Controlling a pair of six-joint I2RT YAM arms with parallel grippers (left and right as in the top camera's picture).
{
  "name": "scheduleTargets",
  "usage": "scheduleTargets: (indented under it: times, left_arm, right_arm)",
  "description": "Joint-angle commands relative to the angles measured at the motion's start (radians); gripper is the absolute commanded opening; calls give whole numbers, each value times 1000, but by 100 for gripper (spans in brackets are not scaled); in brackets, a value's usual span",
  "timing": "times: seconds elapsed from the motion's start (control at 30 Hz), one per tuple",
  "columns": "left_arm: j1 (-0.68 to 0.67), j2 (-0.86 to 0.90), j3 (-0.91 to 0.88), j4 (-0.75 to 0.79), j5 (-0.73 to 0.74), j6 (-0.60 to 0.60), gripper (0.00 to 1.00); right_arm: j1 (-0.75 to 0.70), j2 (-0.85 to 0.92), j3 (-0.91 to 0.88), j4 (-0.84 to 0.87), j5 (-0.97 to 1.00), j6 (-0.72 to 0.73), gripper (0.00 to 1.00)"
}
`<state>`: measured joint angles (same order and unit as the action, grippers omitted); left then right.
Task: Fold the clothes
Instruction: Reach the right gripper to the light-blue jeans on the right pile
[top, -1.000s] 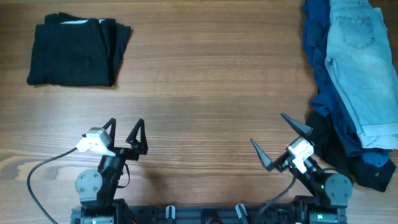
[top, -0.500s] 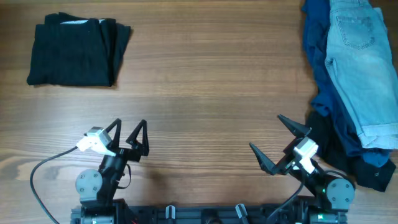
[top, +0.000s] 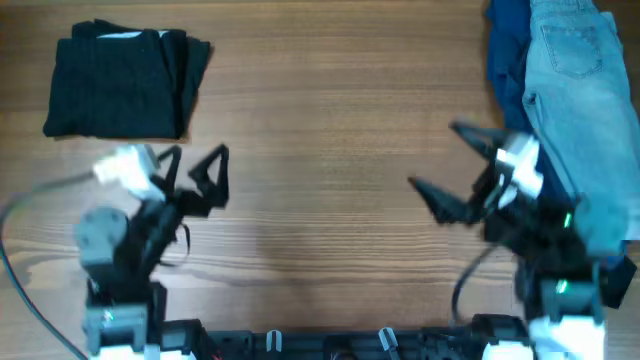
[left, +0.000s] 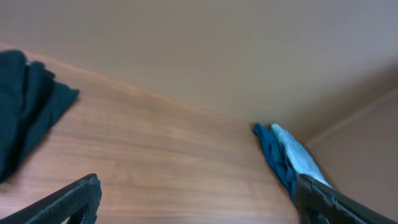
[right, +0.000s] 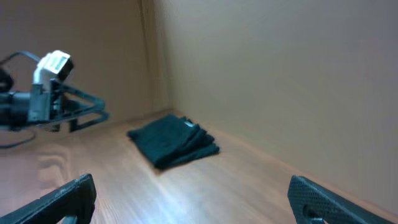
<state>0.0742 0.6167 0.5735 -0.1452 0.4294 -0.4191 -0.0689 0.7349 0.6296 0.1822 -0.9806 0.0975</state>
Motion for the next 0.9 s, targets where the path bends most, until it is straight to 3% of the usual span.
scheduleTargets:
  times: [0.0, 0.17, 0.47, 0.57, 0.7, 0.87]
  left_arm:
    - [6, 203, 209, -86, 76, 69, 99]
    - [-42, 476, 465, -212, 73, 129, 99]
    - [-127, 850, 840, -570, 6, 211, 100]
    - [-152, 939, 939, -689, -104, 212, 100]
    - [-159, 986, 962, -721, -212, 257, 100]
    - [-159, 994, 962, -732, -243, 255, 100]
  right_arm:
    - [-5, 224, 216, -72, -130, 8, 100]
    - [-5, 562, 519, -209, -268, 8, 100]
    - [-8, 851, 760, -275, -327, 9, 100]
    - [-19, 877, 765, -343, -148, 4, 100]
    - [-15, 877, 765, -605, 475, -30, 100]
    - [-17, 878, 764, -694, 723, 32, 100]
